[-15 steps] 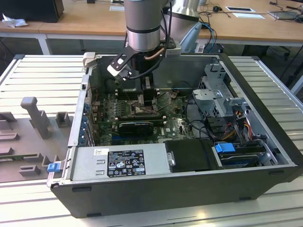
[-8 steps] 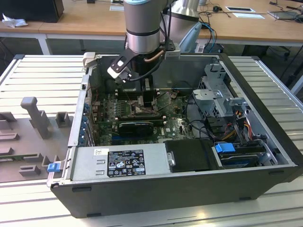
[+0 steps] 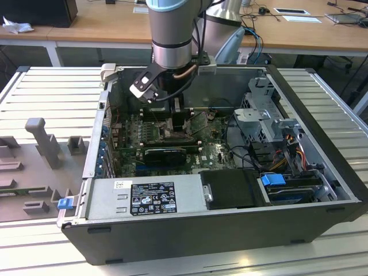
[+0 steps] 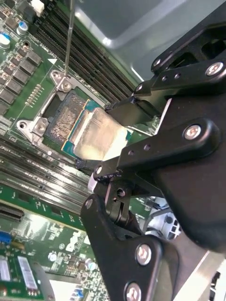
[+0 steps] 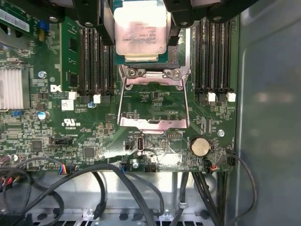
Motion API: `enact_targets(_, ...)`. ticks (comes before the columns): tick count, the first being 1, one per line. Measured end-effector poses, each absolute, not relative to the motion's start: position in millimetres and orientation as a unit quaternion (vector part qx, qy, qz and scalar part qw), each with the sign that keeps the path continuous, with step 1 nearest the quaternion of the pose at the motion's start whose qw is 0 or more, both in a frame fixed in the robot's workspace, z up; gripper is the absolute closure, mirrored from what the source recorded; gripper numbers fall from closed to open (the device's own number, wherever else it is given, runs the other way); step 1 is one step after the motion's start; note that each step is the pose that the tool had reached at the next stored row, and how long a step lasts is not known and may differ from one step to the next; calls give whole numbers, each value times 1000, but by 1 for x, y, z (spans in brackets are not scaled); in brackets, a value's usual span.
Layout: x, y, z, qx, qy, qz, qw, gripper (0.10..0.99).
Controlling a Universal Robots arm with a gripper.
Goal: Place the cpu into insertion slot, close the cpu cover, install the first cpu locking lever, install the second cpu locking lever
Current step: 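Place the cpu into insertion slot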
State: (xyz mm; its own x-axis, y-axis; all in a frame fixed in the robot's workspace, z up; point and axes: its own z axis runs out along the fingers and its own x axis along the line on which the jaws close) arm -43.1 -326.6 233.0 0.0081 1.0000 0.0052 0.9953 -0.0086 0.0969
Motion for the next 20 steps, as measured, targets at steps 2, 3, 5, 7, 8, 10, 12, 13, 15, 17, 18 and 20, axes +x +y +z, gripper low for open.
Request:
enact_targets(2, -43, -325, 229, 710, 702, 36, 33, 557)
enact_targets(3, -44, -324, 227, 710, 702, 36, 33, 557)
enact_targets(5, -44, -323, 225, 711, 702, 36, 33, 557)
enact_targets(7, -48, -320, 220, 712, 700, 36, 33, 557)
enact_targets(8, -50, -319, 217, 714, 698, 36, 33, 557)
enact_targets(10, -49, -318, 213, 714, 698, 35, 34, 557)
enact_targets(12, -49, -315, 211, 716, 696, 35, 34, 557)
enact_targets(13, -49, -315, 210, 719, 693, 35, 34, 557)
enact_targets(15, -49, -314, 209, 721, 691, 35, 34, 557)
enact_targets(17, -48, -314, 208, 721, 691, 34, 34, 557)
enact_targets(18, -47, -314, 208, 721, 691, 34, 34, 557)
enact_targets(20, -47, -314, 206, 721, 691, 34, 34, 557)
